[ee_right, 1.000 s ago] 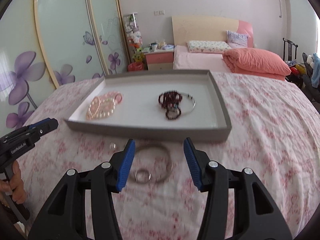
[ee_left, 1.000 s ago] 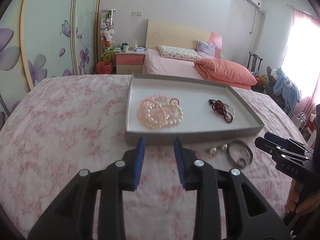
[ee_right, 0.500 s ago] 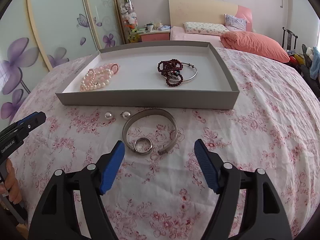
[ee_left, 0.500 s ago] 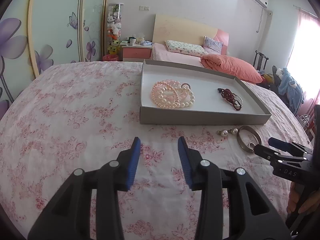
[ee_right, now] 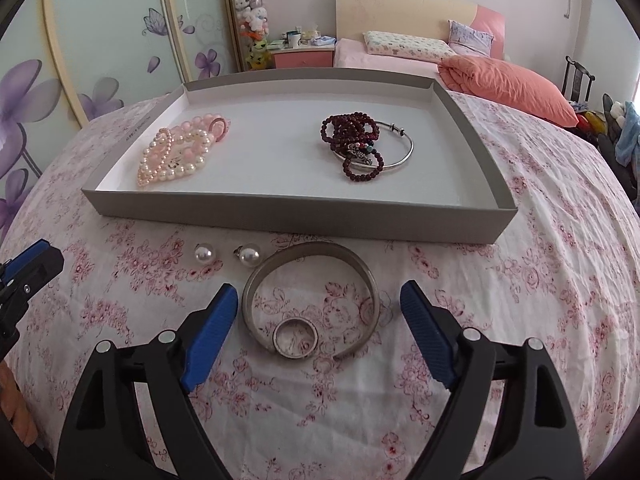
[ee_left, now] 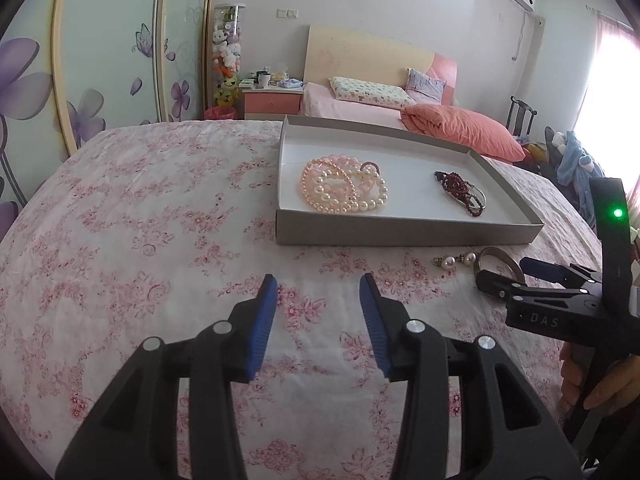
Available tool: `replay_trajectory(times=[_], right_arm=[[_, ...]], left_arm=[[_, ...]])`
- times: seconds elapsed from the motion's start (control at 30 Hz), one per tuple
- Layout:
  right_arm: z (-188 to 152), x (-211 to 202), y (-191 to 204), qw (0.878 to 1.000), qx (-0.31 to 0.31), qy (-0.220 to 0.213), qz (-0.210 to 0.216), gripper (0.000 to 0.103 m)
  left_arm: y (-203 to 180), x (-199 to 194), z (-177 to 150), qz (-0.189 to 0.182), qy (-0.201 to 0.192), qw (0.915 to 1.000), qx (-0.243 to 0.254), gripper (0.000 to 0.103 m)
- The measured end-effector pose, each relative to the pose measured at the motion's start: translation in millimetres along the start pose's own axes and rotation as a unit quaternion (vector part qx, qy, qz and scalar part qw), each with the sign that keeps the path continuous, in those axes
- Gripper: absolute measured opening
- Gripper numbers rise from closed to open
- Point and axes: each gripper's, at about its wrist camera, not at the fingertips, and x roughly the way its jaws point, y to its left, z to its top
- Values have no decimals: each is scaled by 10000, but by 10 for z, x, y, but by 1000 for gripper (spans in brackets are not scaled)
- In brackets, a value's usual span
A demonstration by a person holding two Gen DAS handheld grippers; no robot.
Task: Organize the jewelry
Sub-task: 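Withdraw both tools and lower the right tool around the silver bangle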
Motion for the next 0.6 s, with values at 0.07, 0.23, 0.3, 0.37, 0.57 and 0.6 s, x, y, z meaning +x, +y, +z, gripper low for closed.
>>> replay_trajectory(times=[0.07, 0.23, 0.3, 0.37, 0.57, 0.6], right_arm=[[10, 2, 5, 10000, -16, -18, -7, 78], [16, -9, 18, 9999, -91, -58, 26, 68], [7, -21, -4, 9999, -66, -74, 67, 68], [-9, -58, -31, 9999, -25, -132, 99, 68], [-91, -263, -148, 9993, 23, -340, 136, 68], [-105, -296, -184, 9993, 56, -355, 133, 68]], left_arm=[[-9, 3, 1, -11, 11, 10000, 9, 43], [-51, 6, 4, -27, 40, 10000, 44, 45], [-77, 10, 9, -42, 56, 10000, 64, 46], [-109, 19, 12, -57, 73, 9999, 96, 46], [-283, 87, 29, -139, 192, 9992, 328, 48], [-329, 109, 33, -167, 227, 9989, 380, 48]])
